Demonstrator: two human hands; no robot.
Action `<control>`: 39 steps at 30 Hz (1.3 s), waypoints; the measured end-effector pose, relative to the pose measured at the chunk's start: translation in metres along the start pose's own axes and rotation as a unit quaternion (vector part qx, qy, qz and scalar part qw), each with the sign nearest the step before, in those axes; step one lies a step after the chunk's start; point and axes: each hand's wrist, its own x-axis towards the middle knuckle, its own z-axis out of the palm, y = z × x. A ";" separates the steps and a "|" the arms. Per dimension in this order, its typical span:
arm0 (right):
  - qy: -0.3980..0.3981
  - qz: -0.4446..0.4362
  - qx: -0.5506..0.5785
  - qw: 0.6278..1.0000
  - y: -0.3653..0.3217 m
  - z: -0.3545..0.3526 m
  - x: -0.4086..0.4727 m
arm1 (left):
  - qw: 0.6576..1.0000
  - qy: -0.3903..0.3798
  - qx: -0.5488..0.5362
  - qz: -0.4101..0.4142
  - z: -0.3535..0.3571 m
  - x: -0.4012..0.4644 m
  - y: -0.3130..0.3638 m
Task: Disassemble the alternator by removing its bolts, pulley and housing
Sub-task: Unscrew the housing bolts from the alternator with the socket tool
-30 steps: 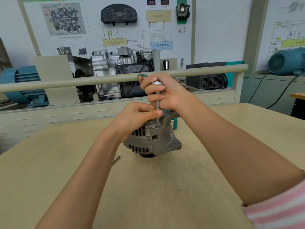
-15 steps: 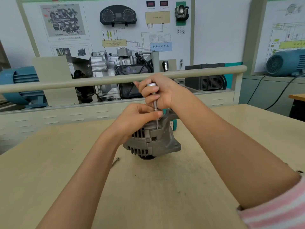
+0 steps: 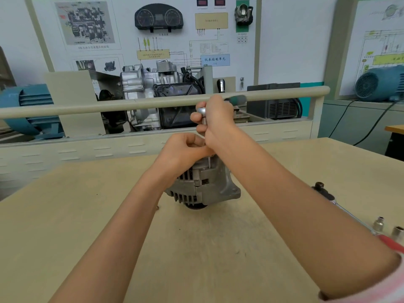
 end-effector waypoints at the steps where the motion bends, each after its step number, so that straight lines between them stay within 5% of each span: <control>1: -0.035 0.038 -0.012 0.999 -0.004 -0.001 0.003 | 1.000 -0.021 -0.009 0.000 -0.003 0.000 -0.001; 6: -0.225 0.192 0.037 0.954 -0.013 -0.017 0.017 | 0.993 -0.087 -0.077 -0.009 -0.013 0.003 -0.008; 8: -0.244 0.200 0.028 0.949 -0.016 -0.018 0.014 | 0.993 -0.084 -0.084 -0.009 -0.015 0.004 -0.009; 12: -0.035 0.026 0.001 0.999 -0.003 -0.003 0.003 | 0.995 -0.064 -0.077 0.006 -0.012 0.002 -0.005; 15: 0.088 -0.093 0.034 0.991 0.007 0.004 -0.002 | 0.997 -0.036 -0.063 0.006 -0.009 0.001 -0.003; 23: -0.099 0.160 0.038 0.982 -0.018 -0.008 0.013 | 0.998 -0.037 -0.046 -0.003 -0.003 -0.002 0.000; 28: -0.189 0.205 0.032 0.960 -0.020 -0.013 0.014 | 0.994 -0.076 -0.078 -0.003 -0.007 -0.004 0.000; 31: -0.120 0.150 0.024 0.981 -0.015 -0.009 0.007 | 0.994 -0.042 -0.104 -0.003 -0.003 -0.006 0.000; 35: 0.065 -0.089 0.044 0.993 0.004 0.000 -0.007 | 0.998 0.012 -0.066 0.001 0.002 -0.002 0.000; 37: 0.063 -0.093 0.036 0.993 0.006 0.000 -0.007 | 0.998 0.022 -0.056 0.004 0.003 0.000 -0.002; 39: 0.009 -0.002 0.003 1.000 -0.004 -0.003 0.001 | 0.998 0.005 -0.070 0.004 0.002 -0.001 -0.003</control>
